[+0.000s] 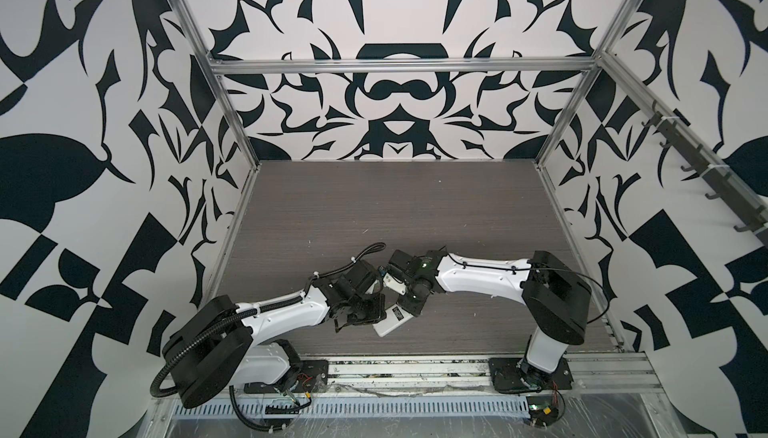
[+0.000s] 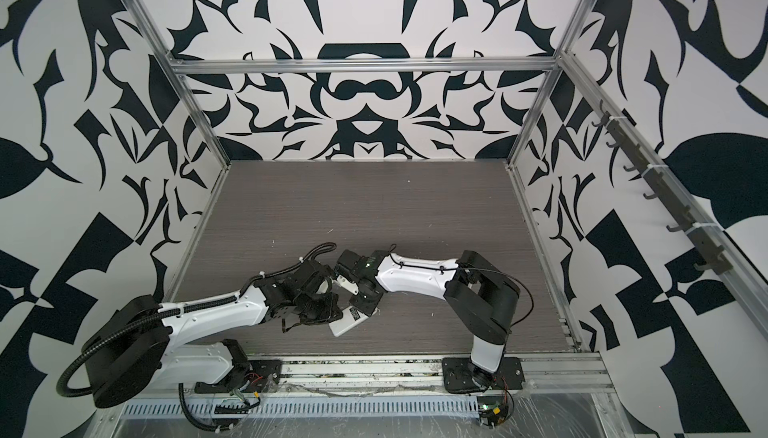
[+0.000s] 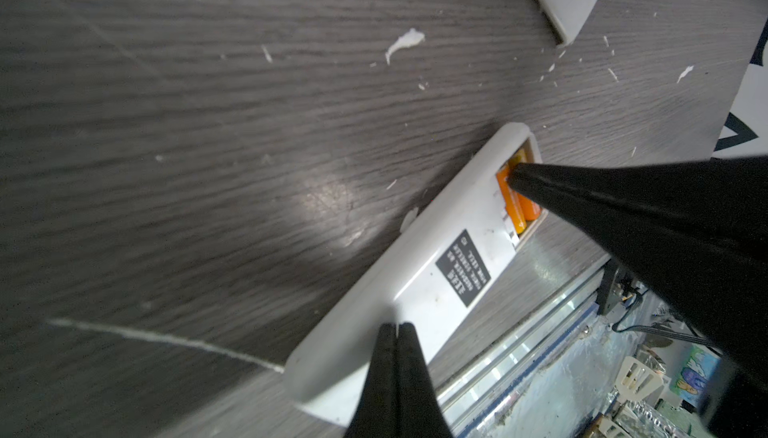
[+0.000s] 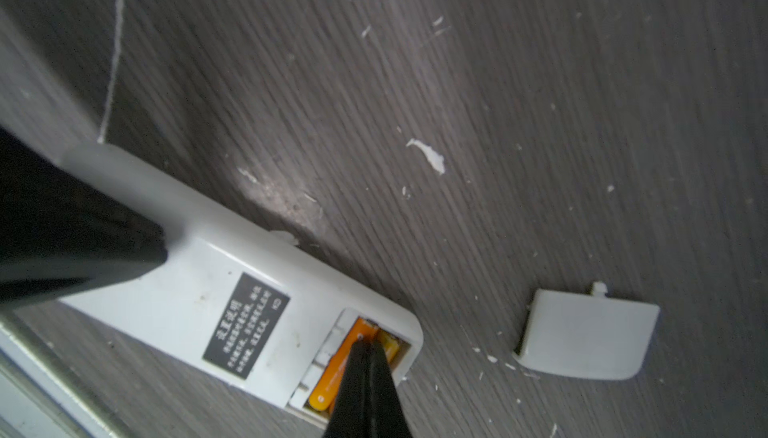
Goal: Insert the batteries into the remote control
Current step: 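Lift the right gripper off the remote and grasp the white battery cover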
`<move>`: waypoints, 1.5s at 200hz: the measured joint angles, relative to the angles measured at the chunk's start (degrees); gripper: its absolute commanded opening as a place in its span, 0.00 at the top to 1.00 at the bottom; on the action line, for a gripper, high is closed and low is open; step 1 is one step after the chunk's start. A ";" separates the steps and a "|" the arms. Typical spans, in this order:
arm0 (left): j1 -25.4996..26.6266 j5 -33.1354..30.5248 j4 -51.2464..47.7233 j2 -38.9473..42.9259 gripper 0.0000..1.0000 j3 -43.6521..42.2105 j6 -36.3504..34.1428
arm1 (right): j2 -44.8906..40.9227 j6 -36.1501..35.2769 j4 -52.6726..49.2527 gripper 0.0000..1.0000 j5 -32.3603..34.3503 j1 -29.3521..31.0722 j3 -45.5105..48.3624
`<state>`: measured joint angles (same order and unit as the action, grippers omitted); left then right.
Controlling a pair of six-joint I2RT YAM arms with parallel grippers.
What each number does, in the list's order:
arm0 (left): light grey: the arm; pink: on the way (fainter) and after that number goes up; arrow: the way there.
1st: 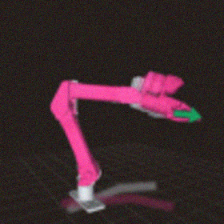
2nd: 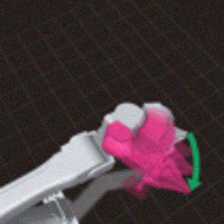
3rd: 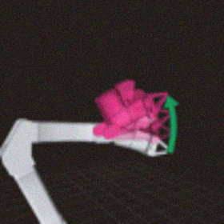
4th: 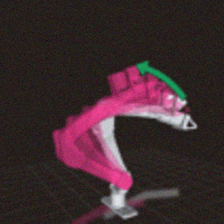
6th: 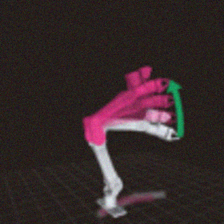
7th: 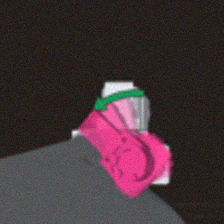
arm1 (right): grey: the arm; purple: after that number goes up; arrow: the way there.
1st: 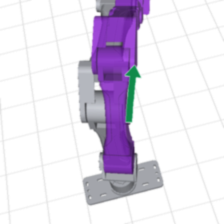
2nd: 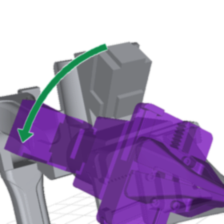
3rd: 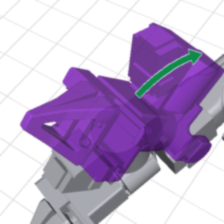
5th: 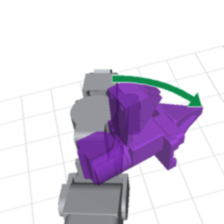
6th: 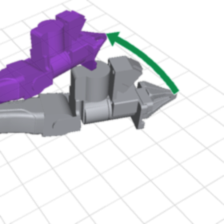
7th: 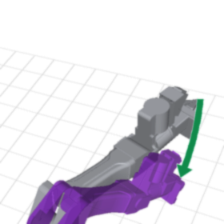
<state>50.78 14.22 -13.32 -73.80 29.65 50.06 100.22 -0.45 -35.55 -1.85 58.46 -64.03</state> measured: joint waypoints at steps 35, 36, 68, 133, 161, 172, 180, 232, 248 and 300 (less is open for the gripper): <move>0.02 -1.81 -2.97 1.40 1.00 0.61 -1.03 | -8.07 1.97 1.55 0.74 -2.32 -4.57 1.86; 0.02 -1.90 -3.13 1.44 1.00 0.63 -1.07 | -8.24 1.92 1.57 0.74 -2.36 -4.72 1.92; 4.57 -6.62 -10.91 3.10 1.00 2.47 -2.49 | -11.67 2.97 2.73 0.65 -3.34 -11.54 2.82; 18.34 -9.97 -11.93 -2.36 1.00 7.08 -1.22 | -3.08 -0.76 1.81 0.27 -3.98 -17.49 1.55; 19.45 -9.92 -9.97 -5.86 1.00 7.08 -0.37 | -0.26 -2.84 0.66 0.16 -4.28 -17.77 -0.68; 19.63 -9.70 -9.18 -7.19 1.00 7.15 -0.15 | 0.44 -3.67 0.57 0.14 -4.44 -17.77 -1.27; 19.65 -9.66 -8.41 -7.32 1.00 7.30 -0.07 | 0.96 -4.07 0.42 0.13 -4.48 -17.77 -1.62; 19.43 -8.63 -5.64 -8.37 1.00 7.21 0.72 | 3.89 -7.10 -1.29 0.15 -4.37 -17.68 -2.03; 18.43 -7.87 -4.63 -7.98 1.00 6.47 1.03 | 4.42 -8.07 -1.57 0.17 -4.31 -17.55 -2.03; 10.93 -6.21 -3.87 -2.58 1.00 1.57 1.11 | 5.75 -9.66 -2.60 0.26 -1.70 -16.57 -3.08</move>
<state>61.71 8.01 -17.19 -76.38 31.22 51.18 105.97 -10.11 -38.15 -3.55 41.89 -67.11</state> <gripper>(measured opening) 0.043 0.768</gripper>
